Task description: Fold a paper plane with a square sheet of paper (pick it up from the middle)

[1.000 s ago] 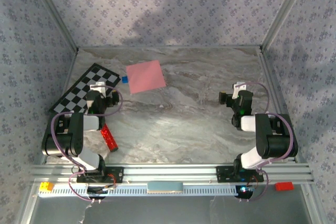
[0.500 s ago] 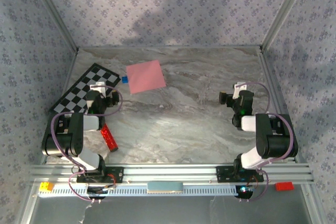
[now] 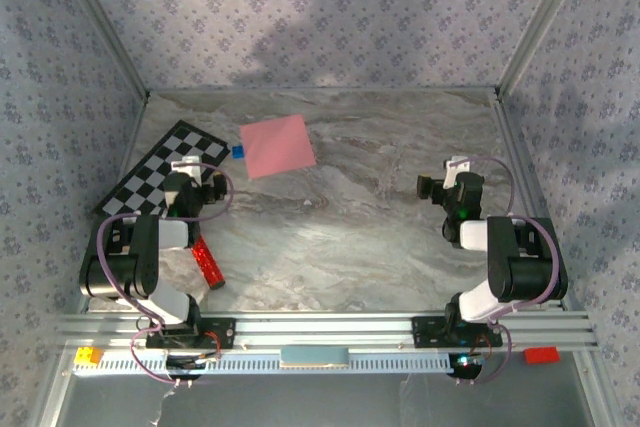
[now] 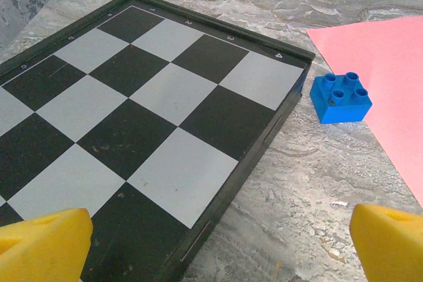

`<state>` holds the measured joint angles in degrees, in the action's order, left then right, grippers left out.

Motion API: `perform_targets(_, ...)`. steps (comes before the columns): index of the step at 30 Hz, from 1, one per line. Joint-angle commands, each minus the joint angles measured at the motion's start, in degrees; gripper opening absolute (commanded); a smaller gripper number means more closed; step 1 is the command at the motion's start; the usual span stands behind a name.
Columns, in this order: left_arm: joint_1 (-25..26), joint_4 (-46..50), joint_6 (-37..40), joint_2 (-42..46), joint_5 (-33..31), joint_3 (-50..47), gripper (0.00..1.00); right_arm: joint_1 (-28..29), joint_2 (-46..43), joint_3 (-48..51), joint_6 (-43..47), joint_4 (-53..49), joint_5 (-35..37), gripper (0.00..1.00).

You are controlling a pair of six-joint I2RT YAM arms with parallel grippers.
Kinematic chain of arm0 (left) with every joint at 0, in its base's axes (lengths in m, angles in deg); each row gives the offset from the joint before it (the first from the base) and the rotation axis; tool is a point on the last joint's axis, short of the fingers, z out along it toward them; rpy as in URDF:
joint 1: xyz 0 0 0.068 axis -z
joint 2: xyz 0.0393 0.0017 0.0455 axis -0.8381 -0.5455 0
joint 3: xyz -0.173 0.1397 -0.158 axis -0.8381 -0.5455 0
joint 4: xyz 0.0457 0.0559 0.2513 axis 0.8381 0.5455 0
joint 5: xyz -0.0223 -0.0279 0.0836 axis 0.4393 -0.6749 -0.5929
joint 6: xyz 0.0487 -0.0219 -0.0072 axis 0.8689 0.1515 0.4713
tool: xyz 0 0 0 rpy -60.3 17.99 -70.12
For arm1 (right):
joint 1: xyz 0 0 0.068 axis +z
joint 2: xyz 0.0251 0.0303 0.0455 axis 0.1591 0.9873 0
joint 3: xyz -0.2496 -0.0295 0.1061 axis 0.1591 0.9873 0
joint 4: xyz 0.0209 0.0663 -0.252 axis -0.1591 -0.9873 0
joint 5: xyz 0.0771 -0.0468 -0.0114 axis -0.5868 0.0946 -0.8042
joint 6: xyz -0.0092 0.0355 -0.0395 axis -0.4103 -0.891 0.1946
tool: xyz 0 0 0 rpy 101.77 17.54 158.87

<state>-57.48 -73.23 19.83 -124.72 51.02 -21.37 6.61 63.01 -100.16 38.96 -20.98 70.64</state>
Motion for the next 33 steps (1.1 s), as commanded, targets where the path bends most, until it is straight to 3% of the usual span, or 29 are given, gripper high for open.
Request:
perform_targets(1,0.05,-2.17,1.5,0.27,1.9,-0.22,1.0,0.86,-0.23,0.09,0.81,1.31,0.31,1.0)
perform_targets(6,0.59,-2.66,2.35,1.99,2.29,-1.27,0.98,1.78,-1.08,2.06,1.69,4.04,1.0,1.0)
perform_targets(9,0.64,1.94,2.42,5.44,2.59,-0.33,0.97,2.1,-2.82,1.0,2.49,1.22,0.52,1.0)
perform_targets(14,0.62,21.43,-2.16,11.96,2.59,6.64,0.99,2.2,-10.08,-5.92,1.0,-18.09,-2.09,1.0)
perform_targets(19,0.62,34.9,-8.36,12.5,4.99,14.47,1.0,2.03,-13.35,-11.53,-2.57,-31.11,-4.37,1.0)
perform_targets(21,0.62,40.34,-11.51,11.45,7.03,18.5,1.0,1.96,-13.57,-14.67,-5.54,-36.84,-5.37,1.0)
perform_targets(23,0.63,44.21,-15.07,8.98,11.57,22.71,0.98,1.59,-13.04,-18.65,-14.41,-43.99,-4.7,1.0)
perform_targets(27,2.15,46.13,-19.34,1.93,24.25,29.58,0.86,-1.45,-9.75,-21.47,-22.11,-46.48,-17.94,1.0)
perform_targets(33,12.11,55.51,-19.09,-8.88,20.99,43.57,0.83,0.88,-8.04,-22.3,-27.01,-44.56,-25.49,1.0)
